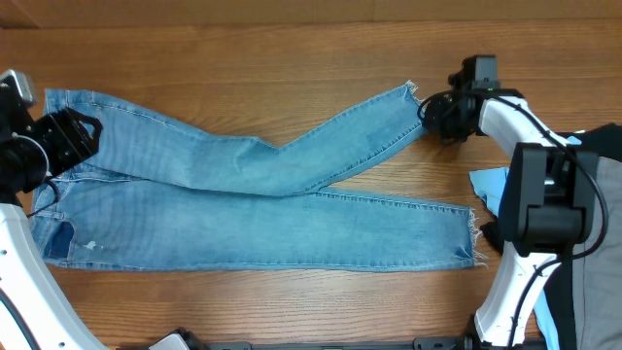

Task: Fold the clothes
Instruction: 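Spread the jeans flat, pulling the upper leg hem rightward with the right gripper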

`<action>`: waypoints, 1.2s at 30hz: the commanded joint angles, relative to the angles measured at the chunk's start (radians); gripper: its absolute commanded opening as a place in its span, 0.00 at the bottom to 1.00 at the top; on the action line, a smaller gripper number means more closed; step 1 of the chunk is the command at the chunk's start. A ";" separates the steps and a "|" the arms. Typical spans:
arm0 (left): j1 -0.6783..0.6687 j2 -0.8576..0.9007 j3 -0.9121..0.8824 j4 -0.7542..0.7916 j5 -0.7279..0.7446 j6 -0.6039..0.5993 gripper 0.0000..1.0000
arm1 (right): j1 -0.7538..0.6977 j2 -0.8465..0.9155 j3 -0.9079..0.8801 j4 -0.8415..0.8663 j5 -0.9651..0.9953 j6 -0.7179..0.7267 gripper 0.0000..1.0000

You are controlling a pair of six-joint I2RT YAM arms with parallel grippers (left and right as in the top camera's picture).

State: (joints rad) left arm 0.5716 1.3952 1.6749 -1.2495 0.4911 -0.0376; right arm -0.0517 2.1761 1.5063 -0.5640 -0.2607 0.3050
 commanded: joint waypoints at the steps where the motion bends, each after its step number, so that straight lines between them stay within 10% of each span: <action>1: 0.006 -0.010 0.021 -0.023 0.026 0.035 0.63 | 0.003 0.080 -0.014 -0.009 0.085 0.010 0.05; 12: 0.006 -0.010 0.021 -0.033 0.023 0.050 0.67 | -0.217 0.083 0.130 -0.315 0.395 0.145 0.04; 20: 0.005 -0.010 0.020 -0.037 -0.063 0.062 0.80 | -0.289 0.025 0.296 -0.428 -0.008 -0.028 0.19; 25: 0.003 -0.003 -0.024 -0.032 -0.158 0.080 0.60 | -0.241 -0.041 0.303 -0.464 -0.152 -0.074 0.21; 29: 0.002 0.036 -0.104 -0.008 -0.153 0.089 0.04 | -0.167 -0.039 0.285 -0.516 -0.163 -0.069 0.13; 36: -0.036 0.108 -0.224 0.020 -0.006 0.172 0.22 | -0.029 0.006 0.163 -0.374 0.008 0.037 0.11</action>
State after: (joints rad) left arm 0.5560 1.4792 1.4792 -1.2293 0.4053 0.0891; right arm -0.1162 2.1723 1.7237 -0.9817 -0.3626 0.2691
